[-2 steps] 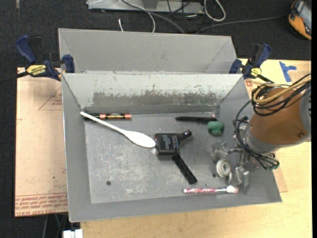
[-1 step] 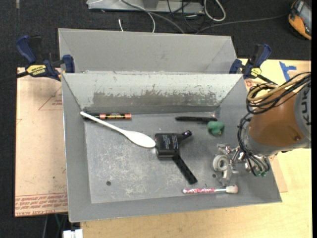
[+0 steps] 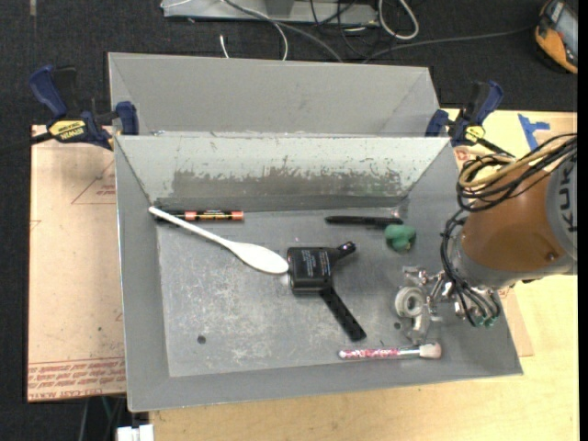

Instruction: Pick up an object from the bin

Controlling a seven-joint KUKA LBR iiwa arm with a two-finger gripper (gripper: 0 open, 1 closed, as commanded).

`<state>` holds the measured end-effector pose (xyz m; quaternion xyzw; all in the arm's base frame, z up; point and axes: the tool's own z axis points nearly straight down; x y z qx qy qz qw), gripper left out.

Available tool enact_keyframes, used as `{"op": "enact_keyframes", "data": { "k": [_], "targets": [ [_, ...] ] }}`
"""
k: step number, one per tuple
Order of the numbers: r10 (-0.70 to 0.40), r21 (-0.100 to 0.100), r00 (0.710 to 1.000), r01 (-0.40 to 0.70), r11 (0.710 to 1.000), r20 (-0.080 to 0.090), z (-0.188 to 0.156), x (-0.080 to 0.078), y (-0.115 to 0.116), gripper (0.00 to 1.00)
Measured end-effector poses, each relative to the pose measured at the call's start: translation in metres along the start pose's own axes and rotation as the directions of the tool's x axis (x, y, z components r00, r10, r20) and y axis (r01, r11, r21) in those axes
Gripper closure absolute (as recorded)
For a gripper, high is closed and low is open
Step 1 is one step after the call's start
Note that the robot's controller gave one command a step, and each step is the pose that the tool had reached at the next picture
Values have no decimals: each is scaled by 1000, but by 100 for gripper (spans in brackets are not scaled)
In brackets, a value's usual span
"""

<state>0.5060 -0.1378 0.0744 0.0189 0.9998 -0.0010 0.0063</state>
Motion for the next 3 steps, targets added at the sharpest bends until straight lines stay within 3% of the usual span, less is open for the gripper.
{"op": "enact_keyframes", "data": {
  "k": [3],
  "targets": [
    [-2,0,1000,2,1000,5,-17,-2,1,100]
  ]
}}
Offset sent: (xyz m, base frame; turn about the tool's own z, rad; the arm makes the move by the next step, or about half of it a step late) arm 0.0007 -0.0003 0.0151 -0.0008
